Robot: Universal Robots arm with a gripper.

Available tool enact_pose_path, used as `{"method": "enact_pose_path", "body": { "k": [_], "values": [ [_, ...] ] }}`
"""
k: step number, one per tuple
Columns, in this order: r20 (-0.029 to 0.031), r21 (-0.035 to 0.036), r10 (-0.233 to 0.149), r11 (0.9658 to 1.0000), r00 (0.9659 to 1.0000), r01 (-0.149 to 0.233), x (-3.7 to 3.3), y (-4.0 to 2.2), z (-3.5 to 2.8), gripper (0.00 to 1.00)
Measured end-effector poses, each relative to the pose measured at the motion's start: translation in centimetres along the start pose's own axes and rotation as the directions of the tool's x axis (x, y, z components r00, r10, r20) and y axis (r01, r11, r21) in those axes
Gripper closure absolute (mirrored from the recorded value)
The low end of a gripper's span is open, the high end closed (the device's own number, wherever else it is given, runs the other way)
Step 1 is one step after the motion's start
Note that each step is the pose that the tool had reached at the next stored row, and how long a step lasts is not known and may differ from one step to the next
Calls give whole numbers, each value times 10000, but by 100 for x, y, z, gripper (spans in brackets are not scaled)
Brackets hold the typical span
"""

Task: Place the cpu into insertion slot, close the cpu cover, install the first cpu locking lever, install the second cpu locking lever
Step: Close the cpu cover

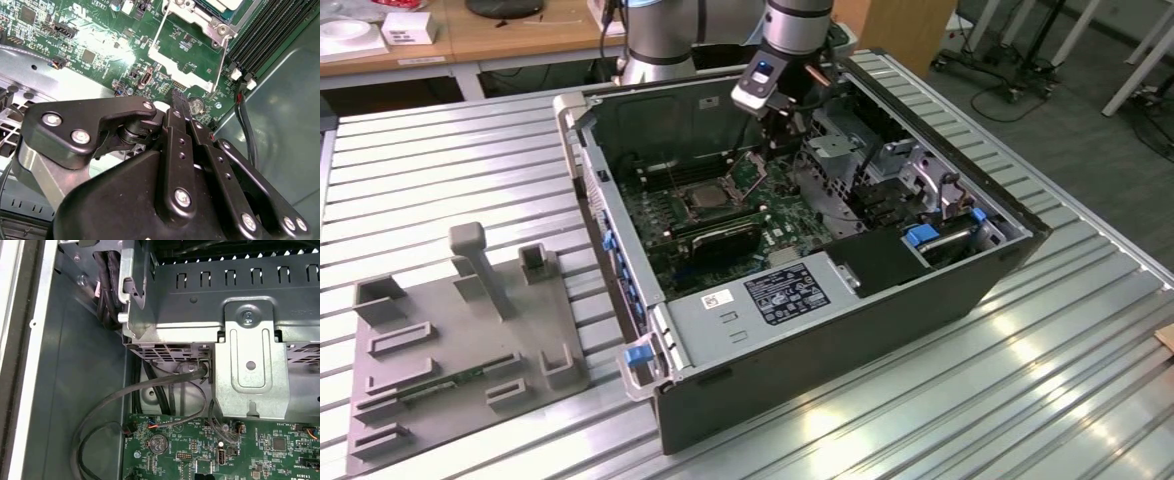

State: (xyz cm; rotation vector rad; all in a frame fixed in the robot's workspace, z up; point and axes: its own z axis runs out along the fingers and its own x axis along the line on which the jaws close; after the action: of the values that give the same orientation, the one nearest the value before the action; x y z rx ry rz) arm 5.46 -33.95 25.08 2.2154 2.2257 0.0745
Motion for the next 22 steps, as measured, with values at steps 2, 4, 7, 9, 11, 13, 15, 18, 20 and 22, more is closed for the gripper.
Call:
{"method": "enact_pose_path", "body": {
  "k": [2, 4, 7, 9, 11, 13, 15, 18, 20, 22],
  "values": [
    [-1, 0, 0, 10000, 10000, 0, 0, -1, 19, 89],
    [0, 0, 0, 10000, 10000, 0, -1, -1, 37, 89],
    [0, 0, 0, 10000, 10000, 0, -2, -2, 62, 89],
    [0, 0, 0, 10000, 10000, 0, -3, -3, 77, 89],
    [2, 0, 1, 10000, 10000, -1, -3, -3, 84, 89],
    [2, 0, 0, 10000, 10000, 0, -3, -3, 85, 89],
    [2, 0, 1, 10000, 10000, -1, -3, -3, 85, 89],
    [3, 0, 1, 10000, 10000, -1, -3, -3, 85, 89],
    [3, 0, 0, 10000, 10000, 0, -3, -3, 85, 89],
    [3, 0, 0, 10000, 10000, 0, -3, -3, 85, 89]
  ]
}}
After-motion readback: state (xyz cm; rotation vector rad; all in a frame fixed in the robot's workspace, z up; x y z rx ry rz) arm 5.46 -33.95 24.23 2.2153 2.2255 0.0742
